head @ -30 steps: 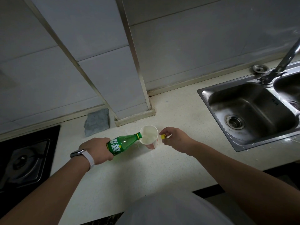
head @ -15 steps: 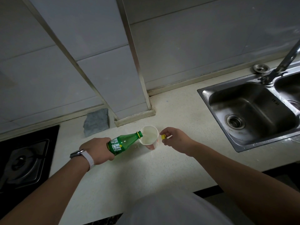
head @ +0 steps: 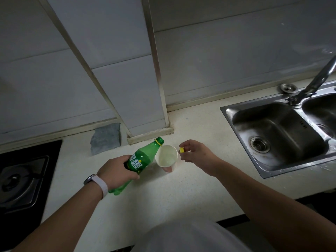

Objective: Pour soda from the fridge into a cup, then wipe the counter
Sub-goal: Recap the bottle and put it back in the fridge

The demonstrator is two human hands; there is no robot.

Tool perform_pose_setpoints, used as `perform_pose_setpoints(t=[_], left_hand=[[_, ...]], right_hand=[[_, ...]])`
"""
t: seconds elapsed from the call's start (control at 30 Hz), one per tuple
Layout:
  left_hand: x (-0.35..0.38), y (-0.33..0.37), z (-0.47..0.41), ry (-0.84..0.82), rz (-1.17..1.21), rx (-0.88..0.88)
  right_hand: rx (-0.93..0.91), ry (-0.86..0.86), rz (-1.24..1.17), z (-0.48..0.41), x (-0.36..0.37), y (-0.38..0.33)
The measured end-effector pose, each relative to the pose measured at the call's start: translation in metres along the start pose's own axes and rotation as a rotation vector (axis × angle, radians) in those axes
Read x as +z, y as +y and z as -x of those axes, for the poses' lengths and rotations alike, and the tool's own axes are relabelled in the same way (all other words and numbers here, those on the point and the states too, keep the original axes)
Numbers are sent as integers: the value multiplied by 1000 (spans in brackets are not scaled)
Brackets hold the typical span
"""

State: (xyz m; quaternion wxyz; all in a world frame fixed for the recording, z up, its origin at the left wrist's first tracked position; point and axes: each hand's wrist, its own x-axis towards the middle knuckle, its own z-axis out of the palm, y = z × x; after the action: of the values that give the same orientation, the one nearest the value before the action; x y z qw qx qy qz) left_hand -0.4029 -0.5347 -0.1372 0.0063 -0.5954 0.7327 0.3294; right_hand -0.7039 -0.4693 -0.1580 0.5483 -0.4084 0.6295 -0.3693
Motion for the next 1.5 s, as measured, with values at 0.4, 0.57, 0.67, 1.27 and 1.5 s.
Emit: perform_pose_setpoints(t=[0.4,0.57,0.67,1.27,1.5], left_hand=[[20,-16,22,-10,300,89],[28,-28,30,-28,420,84],[31,-33,34,-32,449,79],[24,-44,34,-5,416,75],[21,-44,32,-28,391,90]], right_hand=[[-251,-23,257,5,41,-70],[-340,-41,486,9,58,-88],[-399,-95,629,13,65,-95],[-449,-123,773,18,74,-113],[-329,-176,1001,12,58,-109]])
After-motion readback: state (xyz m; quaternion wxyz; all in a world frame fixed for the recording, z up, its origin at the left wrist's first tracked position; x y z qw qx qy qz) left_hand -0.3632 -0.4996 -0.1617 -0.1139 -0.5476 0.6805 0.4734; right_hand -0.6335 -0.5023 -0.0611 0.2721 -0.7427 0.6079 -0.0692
